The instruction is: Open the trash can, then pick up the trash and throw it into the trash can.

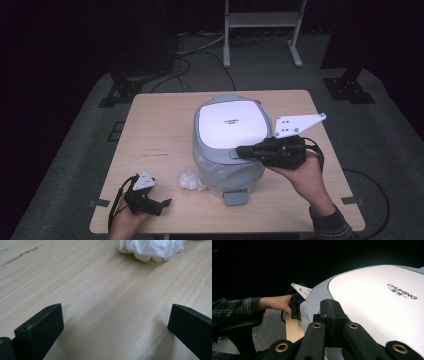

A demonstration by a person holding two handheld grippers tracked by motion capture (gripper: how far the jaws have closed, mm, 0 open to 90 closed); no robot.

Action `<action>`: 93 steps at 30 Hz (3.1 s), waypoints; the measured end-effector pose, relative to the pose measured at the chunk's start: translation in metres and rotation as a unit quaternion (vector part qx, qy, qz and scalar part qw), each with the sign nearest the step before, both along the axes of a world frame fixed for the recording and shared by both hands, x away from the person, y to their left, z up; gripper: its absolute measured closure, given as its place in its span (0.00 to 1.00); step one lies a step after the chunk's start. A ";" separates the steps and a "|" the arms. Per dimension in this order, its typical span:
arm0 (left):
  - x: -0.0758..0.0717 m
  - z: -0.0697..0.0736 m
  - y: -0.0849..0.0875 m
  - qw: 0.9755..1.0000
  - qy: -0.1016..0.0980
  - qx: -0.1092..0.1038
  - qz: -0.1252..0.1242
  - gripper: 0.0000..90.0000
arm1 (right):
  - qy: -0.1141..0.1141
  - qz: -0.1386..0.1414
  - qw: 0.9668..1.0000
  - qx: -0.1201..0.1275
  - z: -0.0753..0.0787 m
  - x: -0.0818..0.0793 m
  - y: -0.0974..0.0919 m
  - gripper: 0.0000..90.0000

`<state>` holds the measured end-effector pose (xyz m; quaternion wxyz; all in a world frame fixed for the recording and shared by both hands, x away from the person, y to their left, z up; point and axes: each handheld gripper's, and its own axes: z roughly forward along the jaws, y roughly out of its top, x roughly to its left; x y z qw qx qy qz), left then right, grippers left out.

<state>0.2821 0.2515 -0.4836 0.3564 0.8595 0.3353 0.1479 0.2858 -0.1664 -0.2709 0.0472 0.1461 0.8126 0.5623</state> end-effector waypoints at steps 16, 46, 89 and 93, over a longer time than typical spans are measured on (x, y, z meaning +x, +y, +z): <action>0.000 0.000 0.000 1.000 0.000 0.000 0.000 0.00 | -0.019 -0.013 1.000 -0.014 0.001 -0.005 0.000 1.00; 0.000 0.000 0.000 1.000 0.000 -0.001 -0.002 0.00 | -0.026 -0.148 0.989 -0.008 0.003 -0.011 -0.067 0.28; 0.000 0.000 0.000 1.000 0.000 -0.001 -0.005 0.00 | 0.023 -0.254 0.963 -0.087 -0.112 -0.012 -0.123 0.00; 0.000 0.000 0.000 1.000 0.000 -0.001 -0.005 0.00 | 0.034 -0.267 0.958 -0.101 -0.129 -0.010 -0.128 0.00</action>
